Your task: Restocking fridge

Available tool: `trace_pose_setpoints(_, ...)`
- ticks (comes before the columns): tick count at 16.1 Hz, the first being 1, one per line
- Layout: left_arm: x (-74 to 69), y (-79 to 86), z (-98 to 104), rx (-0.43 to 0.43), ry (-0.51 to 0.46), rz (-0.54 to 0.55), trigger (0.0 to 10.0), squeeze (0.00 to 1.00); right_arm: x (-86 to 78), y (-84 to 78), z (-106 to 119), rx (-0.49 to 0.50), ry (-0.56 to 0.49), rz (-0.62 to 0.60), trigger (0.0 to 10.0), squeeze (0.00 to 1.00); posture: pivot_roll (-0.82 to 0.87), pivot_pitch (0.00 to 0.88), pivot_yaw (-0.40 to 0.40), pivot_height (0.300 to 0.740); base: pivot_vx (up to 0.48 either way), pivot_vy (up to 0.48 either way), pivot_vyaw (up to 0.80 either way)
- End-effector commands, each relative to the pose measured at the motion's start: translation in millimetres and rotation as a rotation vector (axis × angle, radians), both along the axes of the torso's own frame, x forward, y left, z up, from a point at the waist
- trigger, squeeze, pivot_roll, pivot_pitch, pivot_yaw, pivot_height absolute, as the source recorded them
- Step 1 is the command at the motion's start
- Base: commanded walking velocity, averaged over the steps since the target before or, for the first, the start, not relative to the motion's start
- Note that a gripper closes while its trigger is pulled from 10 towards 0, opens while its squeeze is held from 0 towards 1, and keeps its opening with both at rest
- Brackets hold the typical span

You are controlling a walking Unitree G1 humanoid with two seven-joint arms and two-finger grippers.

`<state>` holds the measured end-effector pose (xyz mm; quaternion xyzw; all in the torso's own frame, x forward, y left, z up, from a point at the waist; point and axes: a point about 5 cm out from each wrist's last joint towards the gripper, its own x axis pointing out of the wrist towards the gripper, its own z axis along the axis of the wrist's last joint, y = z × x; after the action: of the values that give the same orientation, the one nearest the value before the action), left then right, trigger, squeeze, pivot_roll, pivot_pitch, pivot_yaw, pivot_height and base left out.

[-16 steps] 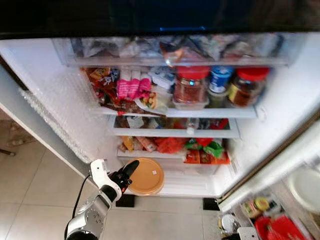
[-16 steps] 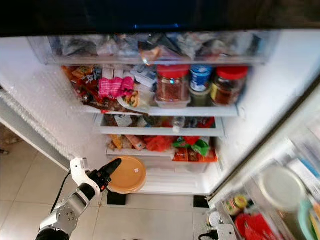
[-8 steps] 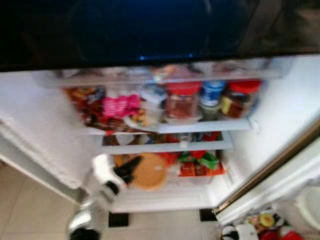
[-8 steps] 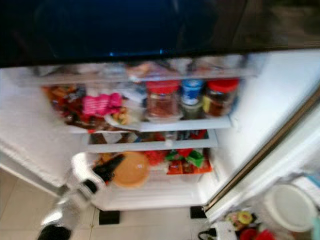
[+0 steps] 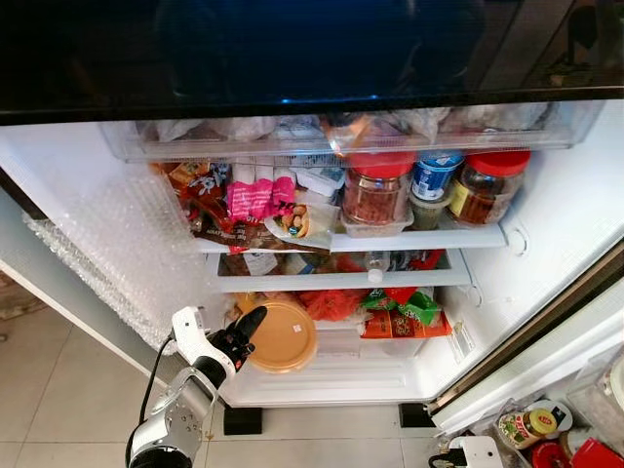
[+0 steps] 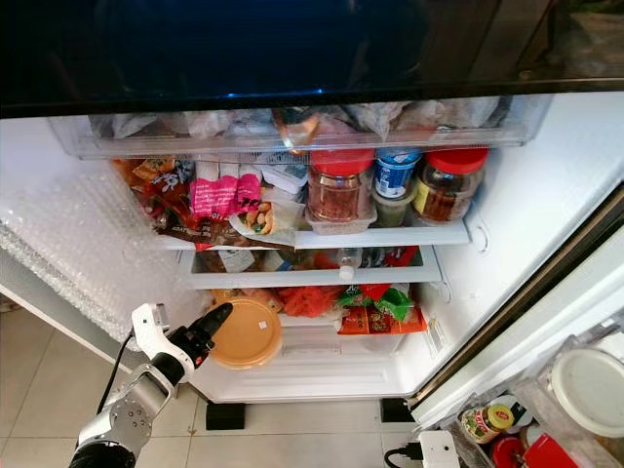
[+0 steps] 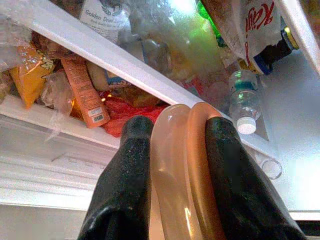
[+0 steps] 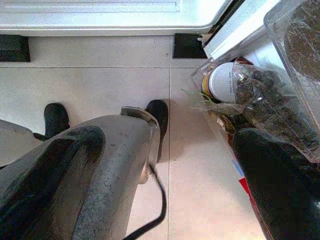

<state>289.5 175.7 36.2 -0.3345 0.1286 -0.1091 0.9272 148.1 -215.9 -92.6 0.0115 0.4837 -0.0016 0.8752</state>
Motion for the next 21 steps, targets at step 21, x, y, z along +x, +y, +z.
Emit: trace_pose_setpoints(21,6.2,-1.6,7.8,-0.015,-0.044,0.007,10.0,0.0,-13.9,-2.0,-5.1,-0.002,0.06,0.005,10.0,0.0,-0.02,0.159,0.027,0.701,0.0,0.0,0.0)
